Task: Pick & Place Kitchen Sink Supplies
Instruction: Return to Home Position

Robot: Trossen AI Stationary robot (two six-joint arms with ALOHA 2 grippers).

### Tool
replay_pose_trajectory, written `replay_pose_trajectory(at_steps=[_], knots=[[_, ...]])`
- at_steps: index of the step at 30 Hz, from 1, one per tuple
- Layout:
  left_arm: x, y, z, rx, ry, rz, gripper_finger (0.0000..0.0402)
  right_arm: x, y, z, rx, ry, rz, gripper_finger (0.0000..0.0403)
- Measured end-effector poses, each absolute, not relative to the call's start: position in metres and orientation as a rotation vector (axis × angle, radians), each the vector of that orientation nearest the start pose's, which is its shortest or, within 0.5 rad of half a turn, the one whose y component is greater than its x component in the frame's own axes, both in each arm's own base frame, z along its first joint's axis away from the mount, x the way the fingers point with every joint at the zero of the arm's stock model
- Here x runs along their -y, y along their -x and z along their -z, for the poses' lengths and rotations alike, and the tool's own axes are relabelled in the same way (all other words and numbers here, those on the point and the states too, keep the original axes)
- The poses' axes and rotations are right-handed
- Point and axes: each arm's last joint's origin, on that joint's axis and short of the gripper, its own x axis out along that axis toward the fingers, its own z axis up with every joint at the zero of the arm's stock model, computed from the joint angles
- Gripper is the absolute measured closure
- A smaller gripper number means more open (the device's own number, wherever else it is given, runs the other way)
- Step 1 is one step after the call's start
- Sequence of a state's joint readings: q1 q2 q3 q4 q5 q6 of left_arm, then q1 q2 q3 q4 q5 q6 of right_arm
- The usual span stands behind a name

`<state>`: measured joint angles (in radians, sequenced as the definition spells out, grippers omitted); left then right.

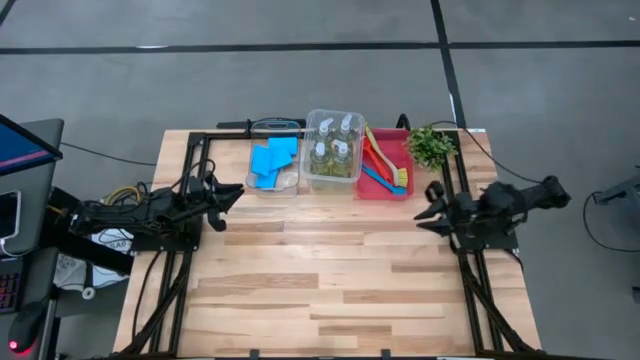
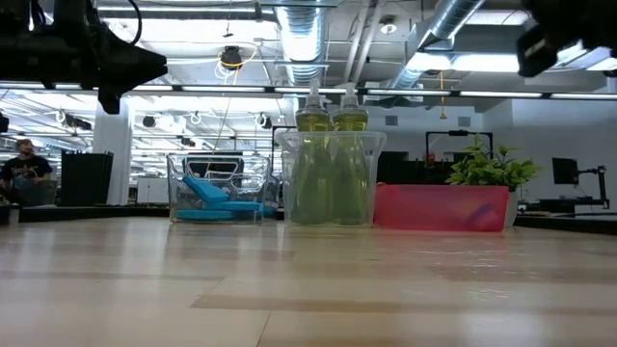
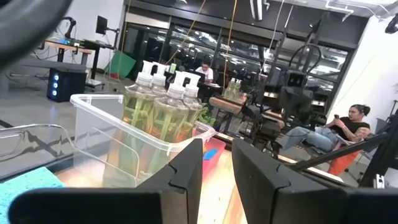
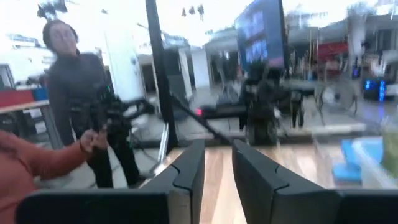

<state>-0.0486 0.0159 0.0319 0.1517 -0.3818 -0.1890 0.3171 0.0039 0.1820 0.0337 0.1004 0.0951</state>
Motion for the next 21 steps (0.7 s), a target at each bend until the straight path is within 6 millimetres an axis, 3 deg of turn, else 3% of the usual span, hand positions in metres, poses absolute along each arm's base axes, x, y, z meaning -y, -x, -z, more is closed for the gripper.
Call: replay_pose_trajectory(at_steps=[6, 11, 21], knots=[[-0.006, -0.095, -0.187, 0.187, 0.221, -0.316, 0.0314, -0.023, -0.084, -0.215, 0.13, -0.135, -0.179, 0.0327], [-0.006, -0.096, -0.186, 0.177, 0.219, -0.318, 0.0314, -0.022, -0.081, -0.219, 0.155, -0.145, -0.174, 0.0327], [-0.006, -0.099, -0.183, 0.143, 0.234, -0.32, 0.0314, -0.022, -0.083, -0.2, -0.024, -0.181, -0.129, 0.0327]])
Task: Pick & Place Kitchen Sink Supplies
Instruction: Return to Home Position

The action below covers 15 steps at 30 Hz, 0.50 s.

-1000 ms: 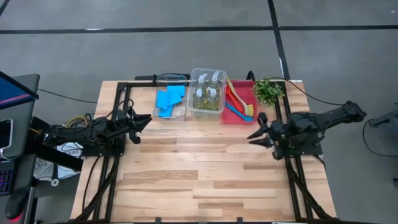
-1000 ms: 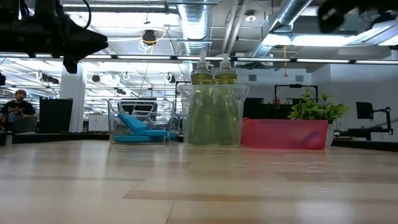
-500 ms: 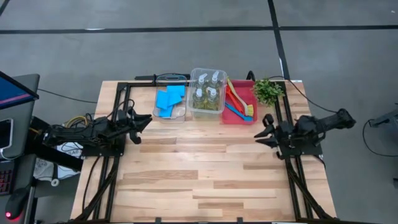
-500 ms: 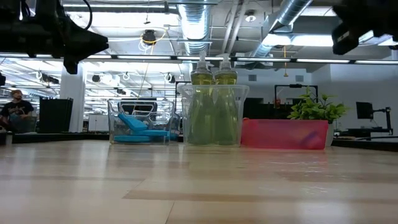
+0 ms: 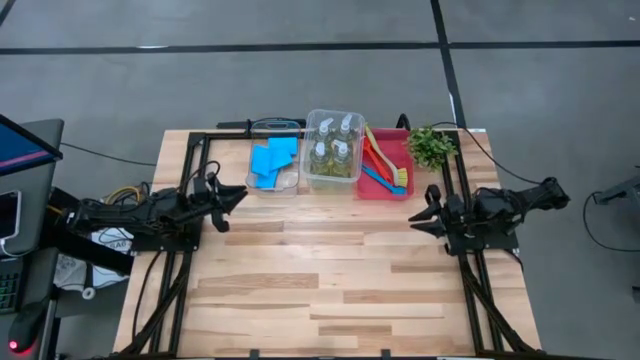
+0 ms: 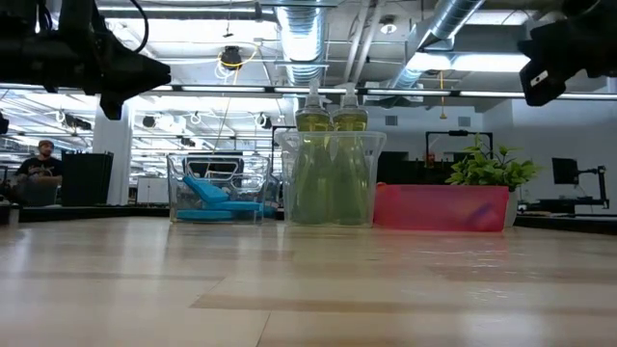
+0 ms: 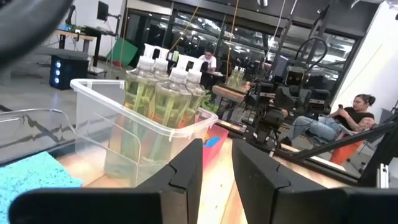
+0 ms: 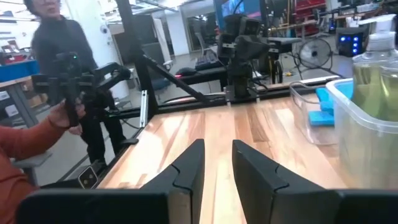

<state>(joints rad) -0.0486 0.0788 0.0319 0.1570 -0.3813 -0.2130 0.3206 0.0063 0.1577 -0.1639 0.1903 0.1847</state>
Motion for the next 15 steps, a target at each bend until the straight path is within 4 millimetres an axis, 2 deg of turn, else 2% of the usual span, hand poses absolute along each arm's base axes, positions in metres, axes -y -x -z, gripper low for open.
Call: replay_pose_trajectory(at_steps=[15], knots=[[-0.0057, -0.1048, -0.1768, 0.067, 0.219, -0.328, 0.0314, -0.0218, -0.0827, -0.1998, -0.029, -0.18, -0.134, 0.0327]])
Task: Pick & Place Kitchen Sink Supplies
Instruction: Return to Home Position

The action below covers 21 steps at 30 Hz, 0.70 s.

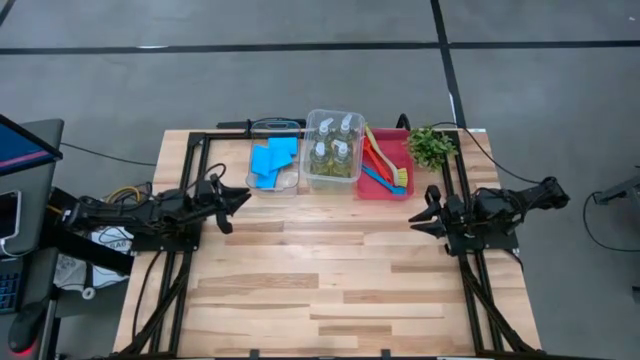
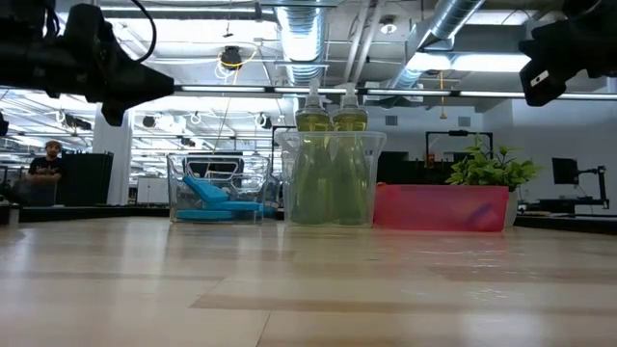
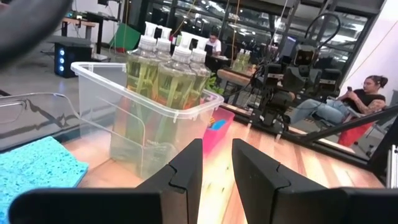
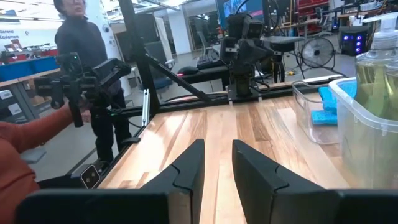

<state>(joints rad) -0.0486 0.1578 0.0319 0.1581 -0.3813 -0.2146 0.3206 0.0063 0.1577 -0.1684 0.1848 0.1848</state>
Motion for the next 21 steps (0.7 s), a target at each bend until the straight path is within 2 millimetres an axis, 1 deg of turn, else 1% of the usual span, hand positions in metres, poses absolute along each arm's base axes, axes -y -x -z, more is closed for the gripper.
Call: replay_pose_trajectory(at_steps=[21], knots=[[-0.0055, -0.1092, -0.1716, 0.008, 0.207, -0.334, 0.0314, -0.0219, -0.0826, -0.2, -0.029, -0.18, -0.135, 0.0327]])
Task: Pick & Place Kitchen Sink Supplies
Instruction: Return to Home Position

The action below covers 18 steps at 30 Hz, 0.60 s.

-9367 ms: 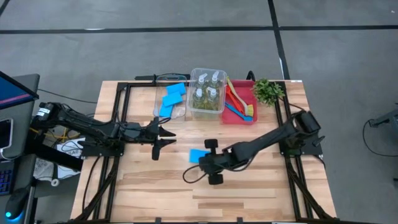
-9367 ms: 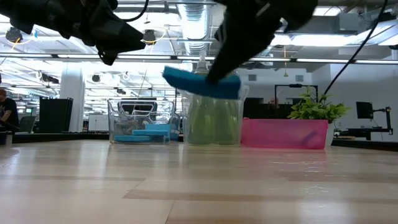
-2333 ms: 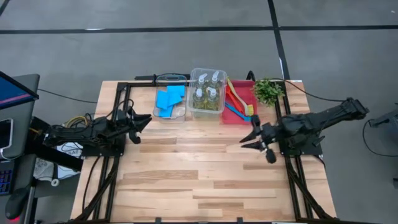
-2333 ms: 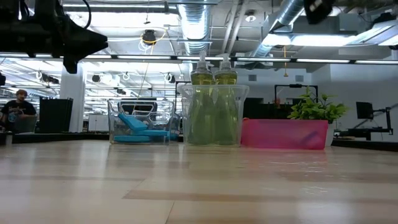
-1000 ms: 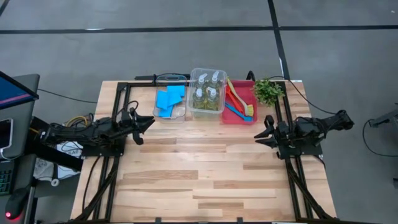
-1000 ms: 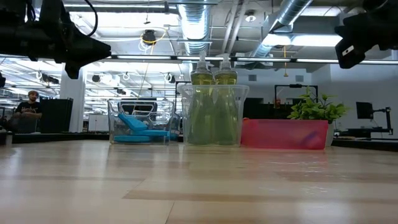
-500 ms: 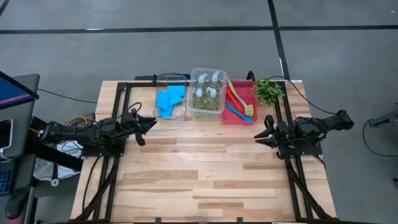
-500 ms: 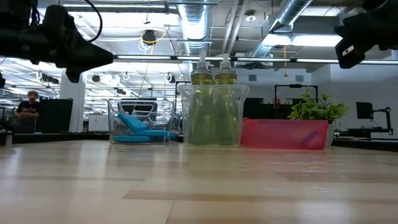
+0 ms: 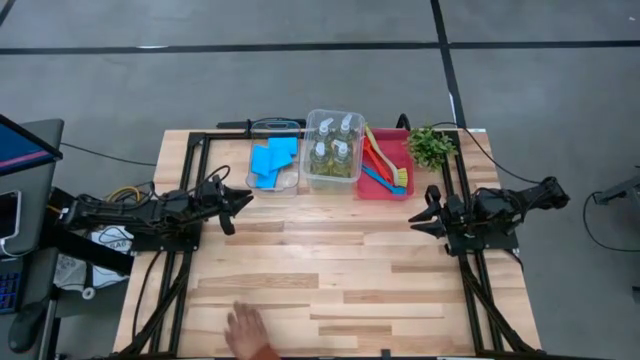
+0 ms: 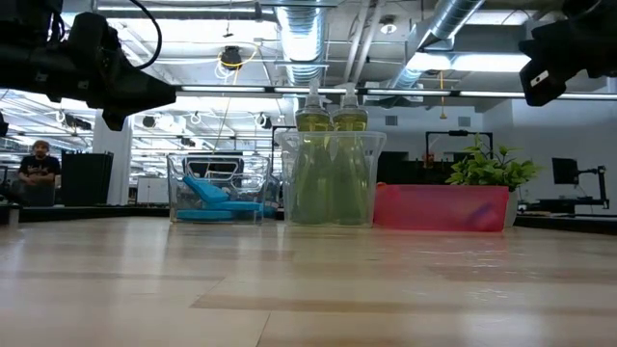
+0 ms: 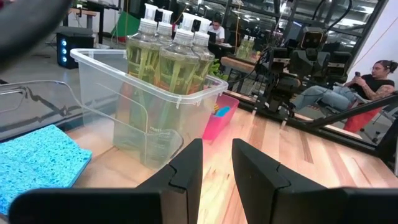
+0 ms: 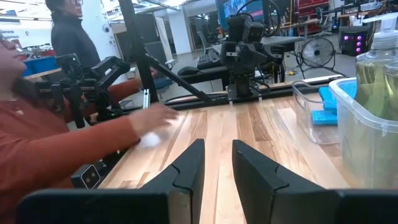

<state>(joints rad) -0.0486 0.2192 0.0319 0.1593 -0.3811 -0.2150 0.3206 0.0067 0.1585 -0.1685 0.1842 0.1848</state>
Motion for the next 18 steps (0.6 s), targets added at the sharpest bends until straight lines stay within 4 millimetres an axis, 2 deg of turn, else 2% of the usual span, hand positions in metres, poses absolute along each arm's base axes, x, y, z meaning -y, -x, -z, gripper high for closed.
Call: replay_pose_trajectory(at_steps=[18], knots=[[-0.0055, -0.1092, -0.1722, 0.015, 0.208, -0.333, 0.0314, -0.0219, -0.0826, -0.2001, -0.029, -0.18, -0.135, 0.0327]])
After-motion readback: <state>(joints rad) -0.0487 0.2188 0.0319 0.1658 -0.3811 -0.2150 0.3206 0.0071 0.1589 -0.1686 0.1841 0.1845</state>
